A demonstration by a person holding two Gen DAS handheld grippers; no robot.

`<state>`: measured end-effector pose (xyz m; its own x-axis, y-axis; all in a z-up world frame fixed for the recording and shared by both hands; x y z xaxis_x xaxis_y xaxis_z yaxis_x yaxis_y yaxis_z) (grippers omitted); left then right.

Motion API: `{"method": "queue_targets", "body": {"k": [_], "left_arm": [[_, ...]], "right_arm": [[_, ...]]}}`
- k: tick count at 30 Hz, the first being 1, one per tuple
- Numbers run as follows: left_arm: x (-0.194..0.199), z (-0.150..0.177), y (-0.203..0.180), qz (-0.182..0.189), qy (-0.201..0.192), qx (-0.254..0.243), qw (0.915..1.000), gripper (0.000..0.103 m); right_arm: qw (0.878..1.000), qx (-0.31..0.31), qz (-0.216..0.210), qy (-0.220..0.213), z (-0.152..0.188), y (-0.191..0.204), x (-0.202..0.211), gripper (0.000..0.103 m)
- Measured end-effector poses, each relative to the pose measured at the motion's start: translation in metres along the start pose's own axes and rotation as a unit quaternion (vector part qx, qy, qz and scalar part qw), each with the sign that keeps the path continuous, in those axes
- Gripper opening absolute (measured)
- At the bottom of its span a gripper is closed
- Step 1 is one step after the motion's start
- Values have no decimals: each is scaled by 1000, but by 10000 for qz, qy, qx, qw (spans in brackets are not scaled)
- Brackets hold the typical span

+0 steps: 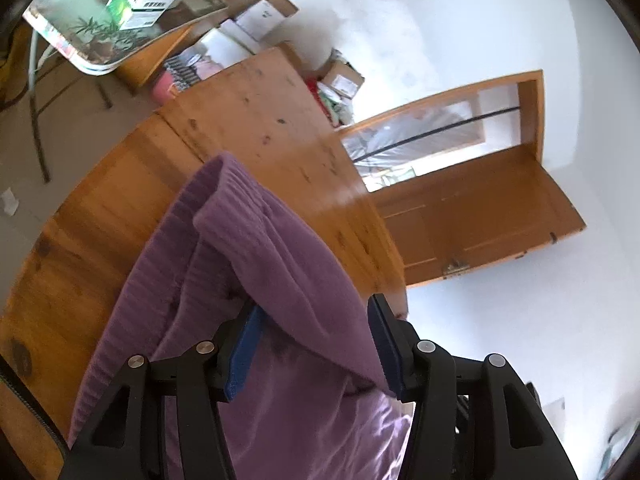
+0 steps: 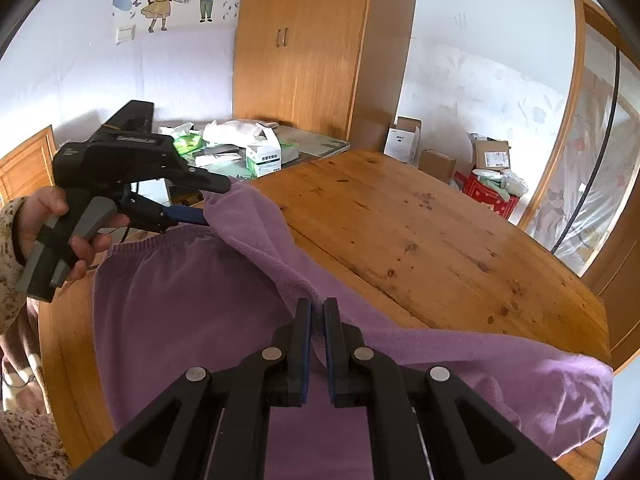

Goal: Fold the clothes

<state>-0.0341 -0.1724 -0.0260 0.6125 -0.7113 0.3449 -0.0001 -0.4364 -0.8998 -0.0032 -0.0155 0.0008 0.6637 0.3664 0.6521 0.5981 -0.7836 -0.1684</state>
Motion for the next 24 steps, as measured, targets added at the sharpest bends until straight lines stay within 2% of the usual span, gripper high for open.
{"method": "queue_targets", "body": {"k": [9,14,18,19,21,24], "left_arm": [[-13,-1,7,-427,237,189,9986,55],[-7,-5,5,-318,76,201,9993,53],[-5,-6,5,-313,49,190,9993,42],[-4,-6,5,-313,36,187,9993,33],[-1,-4,5,-312,11,180,9993,25],[3,-1,4,-302,-33,152,9994,21]], "right_arm": [[9999,-114,-59,36,7,0,0,7],[9999,-158,-46,47,10,1,1,7],[9998,-187,-12,42,12,2,4,7],[9998,-193,5,24,13,2,6,7],[9998,-188,26,-6,14,3,9,7],[9998,-186,53,-42,16,5,14,6]]}}
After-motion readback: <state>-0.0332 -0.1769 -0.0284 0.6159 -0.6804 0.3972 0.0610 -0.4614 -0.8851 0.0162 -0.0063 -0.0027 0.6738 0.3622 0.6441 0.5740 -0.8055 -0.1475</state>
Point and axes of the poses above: each gripper's, at about its wrist camera, not at the fingertips, and x roughly against the way its jaws point, y to its left, z to its underside, the point moved 8 cm from there along -x, roughly the way its jaws point, and after that the axes turned 5 degrees about z, right-handed, at the moved point
